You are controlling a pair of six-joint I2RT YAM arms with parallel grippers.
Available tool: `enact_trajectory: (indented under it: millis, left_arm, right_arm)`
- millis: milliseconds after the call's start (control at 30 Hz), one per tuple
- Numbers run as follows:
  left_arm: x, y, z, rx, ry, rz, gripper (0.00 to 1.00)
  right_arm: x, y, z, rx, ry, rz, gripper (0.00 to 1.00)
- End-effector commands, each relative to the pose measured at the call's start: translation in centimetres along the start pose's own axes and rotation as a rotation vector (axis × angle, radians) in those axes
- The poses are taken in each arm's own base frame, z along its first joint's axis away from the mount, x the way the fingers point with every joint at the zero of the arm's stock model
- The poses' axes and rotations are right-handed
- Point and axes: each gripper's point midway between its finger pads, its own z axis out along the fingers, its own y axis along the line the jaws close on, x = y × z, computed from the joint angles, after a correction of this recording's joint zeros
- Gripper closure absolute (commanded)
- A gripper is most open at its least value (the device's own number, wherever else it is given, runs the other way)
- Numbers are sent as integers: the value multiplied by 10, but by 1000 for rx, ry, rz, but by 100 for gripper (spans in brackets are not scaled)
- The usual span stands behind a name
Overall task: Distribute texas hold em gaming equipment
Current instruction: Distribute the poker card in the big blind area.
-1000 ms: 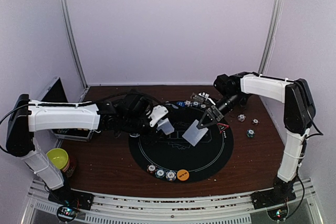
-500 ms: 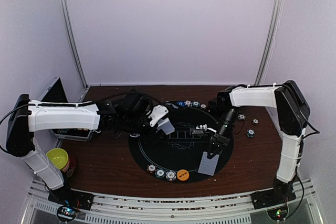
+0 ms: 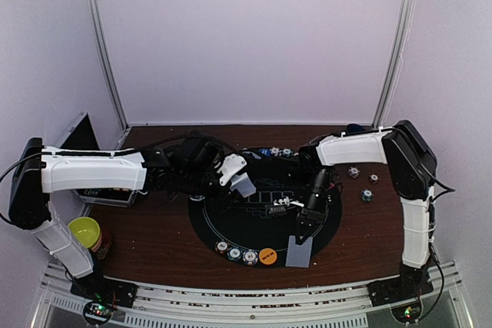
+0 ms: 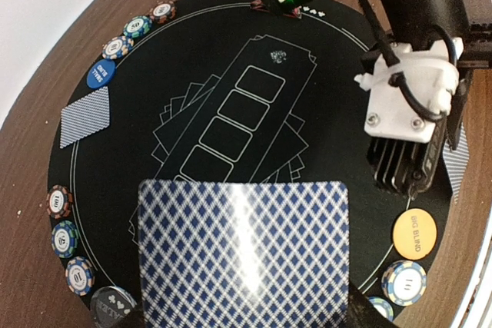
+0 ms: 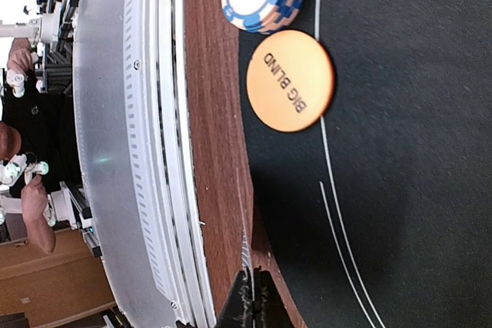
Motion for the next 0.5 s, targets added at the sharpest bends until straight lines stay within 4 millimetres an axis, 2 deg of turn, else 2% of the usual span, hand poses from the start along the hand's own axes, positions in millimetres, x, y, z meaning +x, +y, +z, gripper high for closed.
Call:
enact_trajectory:
  millis: [0, 467]
  left_arm:
    - [-26, -1, -13, 5, -91, 12, 40]
    - [-28, -1, -16, 5, -99, 12, 41]
  right_arm:
    - [-5, -2, 8, 6, 47, -37, 100]
    - [-29, -39, 3, 171, 2, -6, 98]
